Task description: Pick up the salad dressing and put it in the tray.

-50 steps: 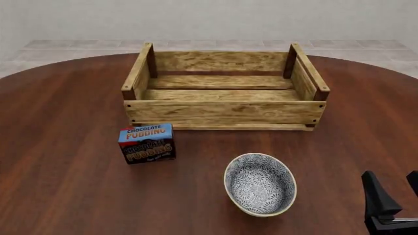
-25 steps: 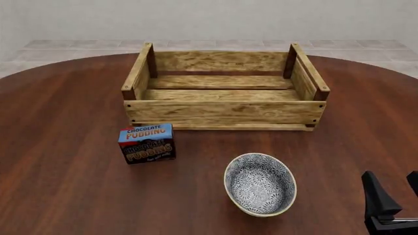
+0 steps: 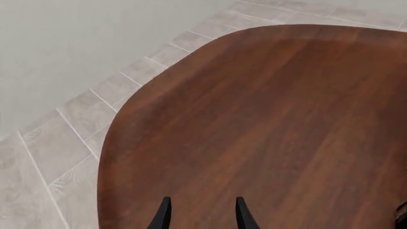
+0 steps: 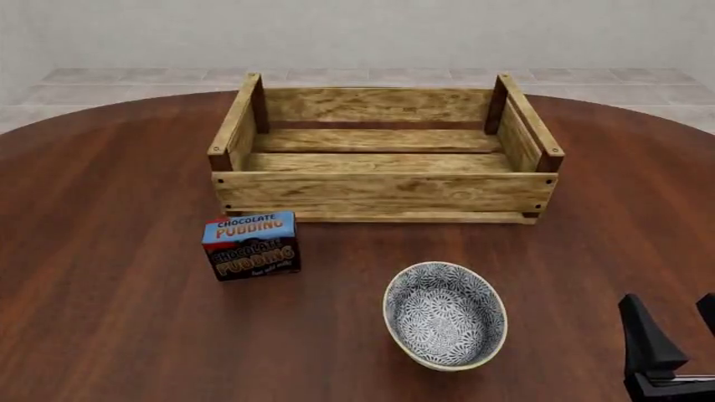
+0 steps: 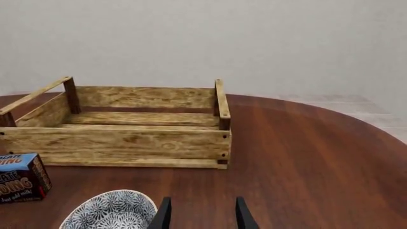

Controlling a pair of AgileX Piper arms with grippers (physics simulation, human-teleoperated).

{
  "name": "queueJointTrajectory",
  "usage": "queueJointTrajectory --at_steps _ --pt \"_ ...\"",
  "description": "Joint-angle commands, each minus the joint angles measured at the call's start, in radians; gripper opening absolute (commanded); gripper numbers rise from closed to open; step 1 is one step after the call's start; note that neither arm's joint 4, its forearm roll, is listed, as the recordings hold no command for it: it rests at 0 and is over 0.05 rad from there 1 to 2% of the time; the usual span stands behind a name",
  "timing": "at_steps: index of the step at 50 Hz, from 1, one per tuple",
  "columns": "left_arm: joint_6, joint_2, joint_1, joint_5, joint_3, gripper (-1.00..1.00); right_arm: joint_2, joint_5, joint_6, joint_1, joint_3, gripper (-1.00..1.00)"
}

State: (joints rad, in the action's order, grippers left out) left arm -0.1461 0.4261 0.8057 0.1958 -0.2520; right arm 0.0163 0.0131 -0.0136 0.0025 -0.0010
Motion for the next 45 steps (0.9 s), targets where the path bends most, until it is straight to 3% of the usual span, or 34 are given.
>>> queueJointTrajectory --at_steps 1,18,45 --pt "-0.009 -0.024 0.013 0.019 0.033 1.0 -0.012 0.009 -0.005 0.001 0.0 1.0" --pt "-0.022 -0.074 -0.007 0.077 0.084 1.0 -0.015 0.009 -0.012 -0.004 -0.001 1.0" --pt "-0.033 -0.023 -0.013 0.014 0.174 1.0 -0.016 0.005 -0.013 -0.01 -0.004 1.0"
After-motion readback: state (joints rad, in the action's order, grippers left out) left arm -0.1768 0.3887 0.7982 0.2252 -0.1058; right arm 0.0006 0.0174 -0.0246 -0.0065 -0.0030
